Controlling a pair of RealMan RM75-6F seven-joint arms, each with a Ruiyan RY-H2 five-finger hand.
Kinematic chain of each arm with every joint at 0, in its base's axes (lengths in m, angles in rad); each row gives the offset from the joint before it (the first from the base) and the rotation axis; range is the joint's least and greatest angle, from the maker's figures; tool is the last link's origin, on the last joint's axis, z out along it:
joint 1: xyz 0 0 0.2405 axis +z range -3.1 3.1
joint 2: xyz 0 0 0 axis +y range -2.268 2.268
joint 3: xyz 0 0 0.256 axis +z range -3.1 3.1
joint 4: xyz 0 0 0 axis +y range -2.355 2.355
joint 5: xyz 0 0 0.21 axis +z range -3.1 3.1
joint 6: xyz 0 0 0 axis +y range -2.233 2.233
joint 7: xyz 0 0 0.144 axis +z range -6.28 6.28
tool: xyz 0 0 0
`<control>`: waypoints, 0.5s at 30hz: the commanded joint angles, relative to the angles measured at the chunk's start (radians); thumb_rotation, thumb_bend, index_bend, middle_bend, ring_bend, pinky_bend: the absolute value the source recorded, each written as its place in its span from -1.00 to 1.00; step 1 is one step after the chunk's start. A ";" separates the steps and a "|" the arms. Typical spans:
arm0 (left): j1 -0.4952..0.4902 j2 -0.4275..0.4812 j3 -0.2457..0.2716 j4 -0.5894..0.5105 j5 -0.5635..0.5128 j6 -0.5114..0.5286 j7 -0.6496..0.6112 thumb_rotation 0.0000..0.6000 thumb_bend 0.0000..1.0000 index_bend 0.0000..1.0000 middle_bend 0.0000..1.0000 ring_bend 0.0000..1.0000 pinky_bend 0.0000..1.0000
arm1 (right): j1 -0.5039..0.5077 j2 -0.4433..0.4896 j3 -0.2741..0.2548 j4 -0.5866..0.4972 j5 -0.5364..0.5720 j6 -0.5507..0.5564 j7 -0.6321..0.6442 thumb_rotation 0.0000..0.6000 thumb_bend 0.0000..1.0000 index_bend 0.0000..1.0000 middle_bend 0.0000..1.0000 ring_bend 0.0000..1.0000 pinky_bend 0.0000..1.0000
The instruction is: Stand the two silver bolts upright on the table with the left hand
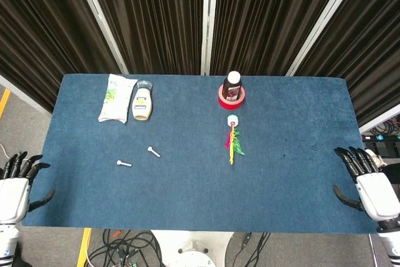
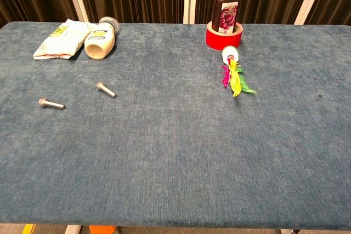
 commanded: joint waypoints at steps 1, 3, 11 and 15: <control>0.005 0.000 0.001 -0.005 0.001 0.001 0.002 1.00 -0.64 -0.40 -0.64 -0.93 -1.00 | 0.013 0.001 0.004 -0.005 0.003 -0.015 0.000 1.00 -0.46 -0.92 -0.80 -1.00 -1.00; 0.009 0.002 0.000 -0.009 0.005 0.005 0.008 1.00 -0.64 -0.39 -0.64 -0.93 -1.00 | 0.014 -0.002 0.004 -0.005 0.004 -0.014 0.001 1.00 -0.46 -0.92 -0.80 -1.00 -1.00; -0.008 0.004 -0.024 -0.035 0.034 0.003 0.051 1.00 -0.65 -0.38 -0.64 -0.93 -1.00 | -0.012 -0.008 -0.004 0.013 0.002 0.032 0.019 1.00 -0.46 -0.92 -0.80 -1.00 -1.00; -0.076 -0.003 -0.049 -0.070 0.086 -0.052 0.123 1.00 -0.63 -0.34 -0.64 -0.93 -1.00 | -0.017 -0.009 -0.007 0.020 -0.003 0.044 0.025 1.00 -0.46 -0.92 -0.80 -1.00 -1.00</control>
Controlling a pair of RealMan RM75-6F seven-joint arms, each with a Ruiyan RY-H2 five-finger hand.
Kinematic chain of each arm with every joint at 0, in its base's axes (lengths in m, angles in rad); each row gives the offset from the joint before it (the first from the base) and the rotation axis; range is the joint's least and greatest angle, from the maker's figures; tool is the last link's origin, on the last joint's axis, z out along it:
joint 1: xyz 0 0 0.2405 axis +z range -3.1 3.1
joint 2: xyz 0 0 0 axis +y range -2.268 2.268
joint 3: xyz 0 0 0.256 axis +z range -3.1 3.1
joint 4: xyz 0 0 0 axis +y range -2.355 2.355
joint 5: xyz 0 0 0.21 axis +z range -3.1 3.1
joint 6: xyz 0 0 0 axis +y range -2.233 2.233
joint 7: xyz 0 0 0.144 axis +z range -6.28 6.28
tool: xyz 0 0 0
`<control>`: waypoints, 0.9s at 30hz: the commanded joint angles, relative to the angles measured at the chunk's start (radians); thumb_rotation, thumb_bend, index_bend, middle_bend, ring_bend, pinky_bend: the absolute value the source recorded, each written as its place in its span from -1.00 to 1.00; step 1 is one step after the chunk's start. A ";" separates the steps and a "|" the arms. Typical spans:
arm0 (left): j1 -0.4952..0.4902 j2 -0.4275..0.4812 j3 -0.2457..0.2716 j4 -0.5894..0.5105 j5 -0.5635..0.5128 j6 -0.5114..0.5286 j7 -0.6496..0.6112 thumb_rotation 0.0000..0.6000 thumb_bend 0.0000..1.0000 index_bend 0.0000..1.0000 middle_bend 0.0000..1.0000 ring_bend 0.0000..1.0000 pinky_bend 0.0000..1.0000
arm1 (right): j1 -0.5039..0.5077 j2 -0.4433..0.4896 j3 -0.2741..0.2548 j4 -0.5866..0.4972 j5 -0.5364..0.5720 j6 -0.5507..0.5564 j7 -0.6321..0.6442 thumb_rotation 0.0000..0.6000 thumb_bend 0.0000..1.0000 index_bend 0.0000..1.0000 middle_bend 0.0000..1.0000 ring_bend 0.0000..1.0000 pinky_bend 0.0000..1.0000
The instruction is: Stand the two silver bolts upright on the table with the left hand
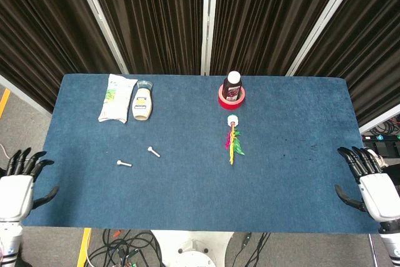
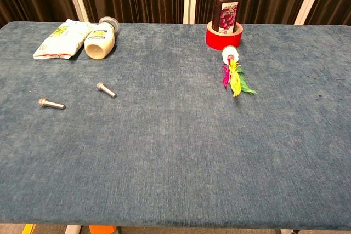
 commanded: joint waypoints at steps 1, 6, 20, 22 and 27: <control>-0.068 -0.006 -0.026 -0.035 0.043 -0.067 0.064 1.00 -0.61 -0.33 -0.64 -0.93 -1.00 | -0.001 0.001 -0.002 0.002 -0.006 0.006 0.002 1.00 -0.46 -0.92 -0.80 -1.00 -1.00; -0.202 -0.039 -0.076 -0.055 0.022 -0.245 0.144 1.00 -0.49 -0.28 -0.64 -0.93 -1.00 | -0.008 0.005 -0.001 0.005 -0.010 0.025 0.004 1.00 -0.46 -0.92 -0.80 -1.00 -1.00; -0.416 -0.278 -0.117 0.059 -0.263 -0.551 0.462 1.00 -0.42 -0.16 -0.64 -0.93 -1.00 | -0.021 0.003 -0.003 0.029 0.020 0.022 0.026 1.00 -0.46 -0.92 -0.80 -1.00 -1.00; -0.425 -0.293 -0.113 0.065 -0.286 -0.552 0.501 1.00 -0.42 -0.16 -0.64 -0.93 -1.00 | -0.020 0.002 -0.002 0.031 0.021 0.020 0.028 1.00 -0.46 -0.92 -0.80 -1.00 -1.00; -0.443 -0.338 -0.102 0.107 -0.327 -0.541 0.573 1.00 -0.40 -0.12 -0.64 -0.93 -1.00 | -0.019 -0.002 -0.001 0.037 0.025 0.016 0.033 1.00 -0.46 -0.92 -0.80 -1.00 -1.00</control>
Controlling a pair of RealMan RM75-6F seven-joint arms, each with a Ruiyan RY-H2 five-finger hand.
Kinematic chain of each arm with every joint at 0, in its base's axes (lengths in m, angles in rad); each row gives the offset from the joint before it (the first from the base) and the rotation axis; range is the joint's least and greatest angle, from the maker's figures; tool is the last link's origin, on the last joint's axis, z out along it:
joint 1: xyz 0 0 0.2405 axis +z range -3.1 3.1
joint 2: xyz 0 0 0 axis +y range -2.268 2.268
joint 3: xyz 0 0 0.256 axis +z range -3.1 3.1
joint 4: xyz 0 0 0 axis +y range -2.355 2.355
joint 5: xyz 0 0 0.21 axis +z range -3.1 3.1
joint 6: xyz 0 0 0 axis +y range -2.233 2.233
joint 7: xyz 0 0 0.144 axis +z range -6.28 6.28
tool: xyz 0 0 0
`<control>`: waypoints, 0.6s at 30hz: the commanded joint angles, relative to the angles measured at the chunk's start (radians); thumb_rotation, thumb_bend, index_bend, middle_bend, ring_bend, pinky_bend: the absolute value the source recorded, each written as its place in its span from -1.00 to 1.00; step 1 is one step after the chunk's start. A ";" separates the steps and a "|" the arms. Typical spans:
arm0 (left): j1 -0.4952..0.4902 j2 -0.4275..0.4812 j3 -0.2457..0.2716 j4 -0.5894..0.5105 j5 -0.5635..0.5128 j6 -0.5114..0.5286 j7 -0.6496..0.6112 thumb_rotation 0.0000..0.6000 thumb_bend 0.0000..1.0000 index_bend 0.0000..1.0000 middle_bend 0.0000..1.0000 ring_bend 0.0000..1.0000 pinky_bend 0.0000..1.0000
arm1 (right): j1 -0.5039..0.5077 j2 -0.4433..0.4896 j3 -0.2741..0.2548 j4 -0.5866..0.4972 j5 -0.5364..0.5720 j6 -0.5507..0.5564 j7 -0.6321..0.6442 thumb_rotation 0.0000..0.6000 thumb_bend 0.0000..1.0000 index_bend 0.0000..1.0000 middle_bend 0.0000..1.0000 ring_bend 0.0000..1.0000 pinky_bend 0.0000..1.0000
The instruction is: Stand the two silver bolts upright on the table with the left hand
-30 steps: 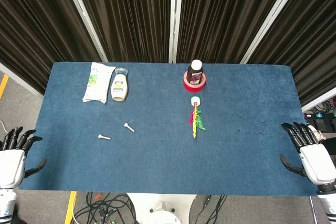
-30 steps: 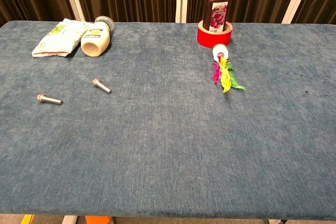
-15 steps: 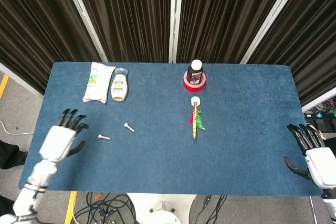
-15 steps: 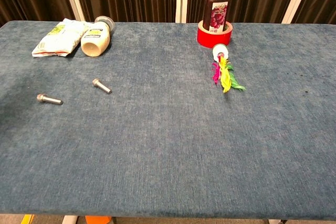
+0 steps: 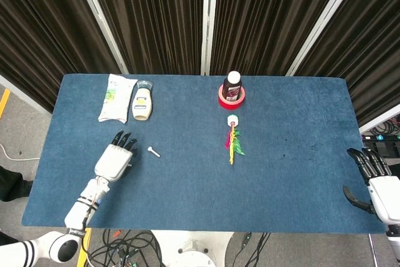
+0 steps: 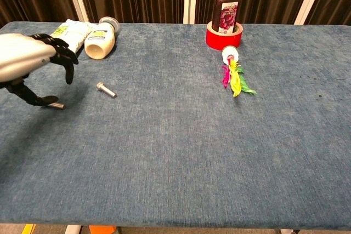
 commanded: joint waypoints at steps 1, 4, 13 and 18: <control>-0.016 -0.030 0.008 0.030 -0.033 0.003 0.043 1.00 -0.40 -0.10 -0.64 -0.93 -1.00 | 0.000 -0.002 0.001 0.003 0.002 0.000 0.002 1.00 -0.46 -0.92 -0.80 -1.00 -1.00; -0.023 -0.053 0.015 0.050 -0.062 0.005 0.072 1.00 -0.34 -0.08 -0.64 -0.93 -1.00 | -0.002 -0.004 0.001 0.007 0.004 0.001 0.006 1.00 -0.46 -0.92 -0.80 -1.00 -1.00; -0.037 -0.079 0.035 0.054 -0.138 0.009 0.119 1.00 -0.31 -0.07 -0.64 -0.93 -1.00 | -0.005 -0.008 0.000 0.018 0.010 -0.001 0.015 1.00 -0.47 -0.92 -0.80 -1.00 -1.00; -0.046 -0.090 0.038 0.069 -0.152 0.017 0.111 1.00 -0.31 -0.03 -0.64 -0.93 -1.00 | -0.005 -0.009 0.000 0.020 0.013 -0.006 0.017 1.00 -0.47 -0.92 -0.80 -1.00 -1.00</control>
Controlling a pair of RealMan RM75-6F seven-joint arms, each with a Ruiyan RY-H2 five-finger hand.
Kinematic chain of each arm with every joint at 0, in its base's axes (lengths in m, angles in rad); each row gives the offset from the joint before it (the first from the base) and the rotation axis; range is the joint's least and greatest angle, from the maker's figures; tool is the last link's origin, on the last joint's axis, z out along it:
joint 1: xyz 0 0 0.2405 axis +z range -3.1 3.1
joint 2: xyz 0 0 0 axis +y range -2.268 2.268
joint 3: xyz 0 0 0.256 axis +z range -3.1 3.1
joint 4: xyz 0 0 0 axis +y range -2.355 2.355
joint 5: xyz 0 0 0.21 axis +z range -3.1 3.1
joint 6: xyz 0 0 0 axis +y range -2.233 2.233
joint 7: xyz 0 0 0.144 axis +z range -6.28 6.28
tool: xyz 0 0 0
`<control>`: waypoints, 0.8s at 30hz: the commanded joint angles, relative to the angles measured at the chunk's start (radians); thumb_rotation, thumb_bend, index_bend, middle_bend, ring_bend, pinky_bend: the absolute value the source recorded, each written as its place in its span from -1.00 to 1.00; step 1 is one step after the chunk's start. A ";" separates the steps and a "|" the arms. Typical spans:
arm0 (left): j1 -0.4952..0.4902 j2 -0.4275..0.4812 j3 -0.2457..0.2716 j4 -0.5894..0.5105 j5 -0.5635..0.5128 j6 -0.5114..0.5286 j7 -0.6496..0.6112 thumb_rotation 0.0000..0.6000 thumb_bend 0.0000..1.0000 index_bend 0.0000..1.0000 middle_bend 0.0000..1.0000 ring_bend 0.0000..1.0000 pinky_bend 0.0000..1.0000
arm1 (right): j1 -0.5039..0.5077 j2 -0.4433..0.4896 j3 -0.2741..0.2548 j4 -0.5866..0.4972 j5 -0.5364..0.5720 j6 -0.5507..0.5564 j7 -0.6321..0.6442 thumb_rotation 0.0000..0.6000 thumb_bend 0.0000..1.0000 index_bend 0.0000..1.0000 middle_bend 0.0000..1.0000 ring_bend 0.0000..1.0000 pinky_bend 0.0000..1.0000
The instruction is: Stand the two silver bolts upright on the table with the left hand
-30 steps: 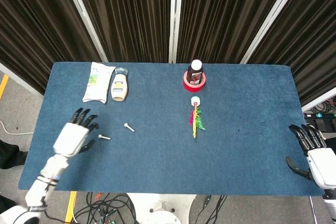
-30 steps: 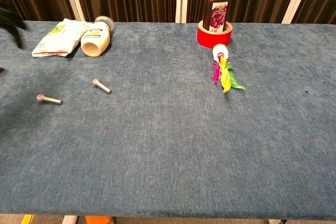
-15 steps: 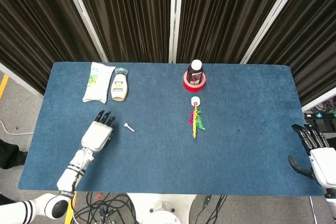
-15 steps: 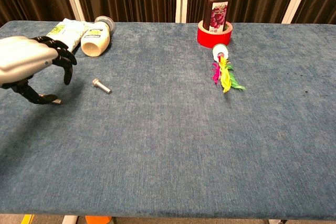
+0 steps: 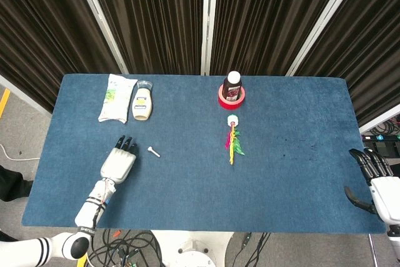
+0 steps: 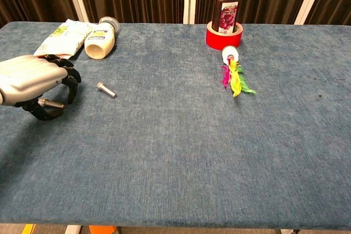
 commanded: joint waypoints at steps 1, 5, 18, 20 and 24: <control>-0.004 -0.004 0.000 0.007 -0.008 0.002 -0.007 1.00 -0.31 -0.02 -0.64 -0.93 -1.00 | 0.000 0.000 0.000 0.000 0.001 -0.001 0.000 1.00 -0.47 -0.92 -0.80 -1.00 -1.00; -0.009 -0.006 0.001 0.014 -0.013 0.009 -0.019 1.00 -0.31 0.03 -0.64 -0.93 -1.00 | 0.001 0.001 0.000 -0.002 0.002 -0.005 -0.003 1.00 -0.48 -0.92 -0.80 -1.00 -1.00; -0.018 -0.002 0.001 0.030 -0.018 0.012 -0.093 1.00 -0.22 0.08 -0.64 -0.93 -1.00 | -0.003 0.005 -0.001 -0.012 0.006 -0.006 -0.012 1.00 -0.48 -0.92 -0.80 -1.00 -1.00; -0.012 0.005 -0.005 0.022 -0.008 0.020 -0.133 1.00 -0.19 0.08 -0.63 -0.93 -1.00 | -0.004 0.005 0.000 -0.013 0.007 -0.004 -0.013 1.00 -0.50 -0.92 -0.80 -1.00 -1.00; 0.004 0.034 -0.025 -0.003 0.017 0.024 -0.273 1.00 -0.19 0.08 -0.63 -0.93 -1.00 | -0.006 0.006 0.000 -0.015 0.005 -0.001 -0.014 1.00 -0.51 -0.92 -0.80 -1.00 -1.00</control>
